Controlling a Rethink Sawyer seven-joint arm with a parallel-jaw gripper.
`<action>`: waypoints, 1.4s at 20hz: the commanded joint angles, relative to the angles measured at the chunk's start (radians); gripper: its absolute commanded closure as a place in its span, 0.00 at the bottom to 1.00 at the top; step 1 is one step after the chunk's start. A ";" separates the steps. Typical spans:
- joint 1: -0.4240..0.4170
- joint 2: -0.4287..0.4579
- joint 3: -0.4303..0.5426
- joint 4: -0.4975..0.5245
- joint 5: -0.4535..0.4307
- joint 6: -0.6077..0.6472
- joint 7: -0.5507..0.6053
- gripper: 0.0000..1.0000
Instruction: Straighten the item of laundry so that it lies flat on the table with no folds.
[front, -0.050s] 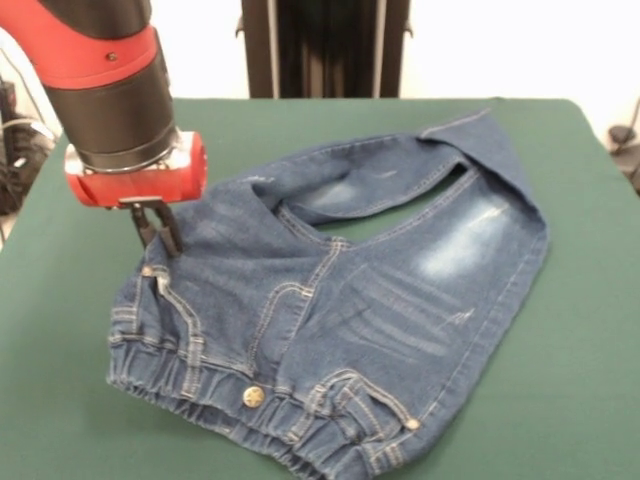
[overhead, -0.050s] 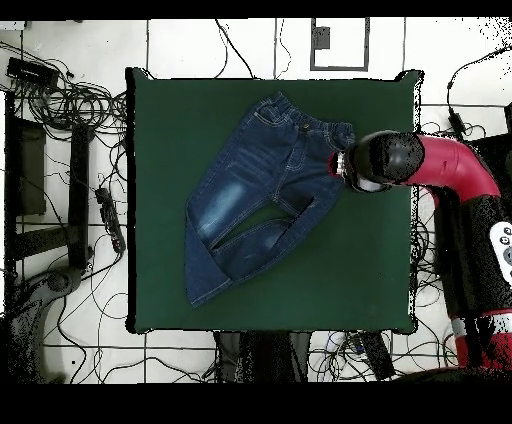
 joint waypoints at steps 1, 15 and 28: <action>-0.012 0.001 0.057 -0.004 0.010 0.094 -0.329 1.00; -0.022 0.014 0.063 -0.033 0.013 0.116 -0.366 1.00; -0.009 -0.009 0.051 -0.002 0.002 0.033 -0.291 0.00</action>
